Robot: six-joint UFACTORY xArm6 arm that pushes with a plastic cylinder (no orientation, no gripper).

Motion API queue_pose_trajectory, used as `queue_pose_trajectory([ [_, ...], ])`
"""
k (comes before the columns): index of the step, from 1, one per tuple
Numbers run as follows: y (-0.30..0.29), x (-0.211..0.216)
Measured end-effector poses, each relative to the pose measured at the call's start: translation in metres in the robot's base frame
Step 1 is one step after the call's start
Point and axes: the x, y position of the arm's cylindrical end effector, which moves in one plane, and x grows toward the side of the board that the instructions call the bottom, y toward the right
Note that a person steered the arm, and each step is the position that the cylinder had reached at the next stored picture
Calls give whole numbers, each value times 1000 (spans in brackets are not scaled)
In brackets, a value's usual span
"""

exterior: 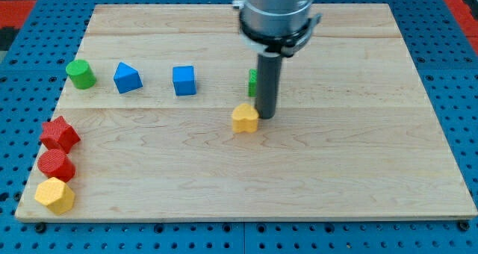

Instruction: Place the yellow heart below the green circle

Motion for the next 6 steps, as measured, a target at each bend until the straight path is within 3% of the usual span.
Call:
queue_pose_trajectory([
  [1, -8, 16],
  [3, -162, 13],
  [5, -94, -21],
  [6, -143, -23],
])
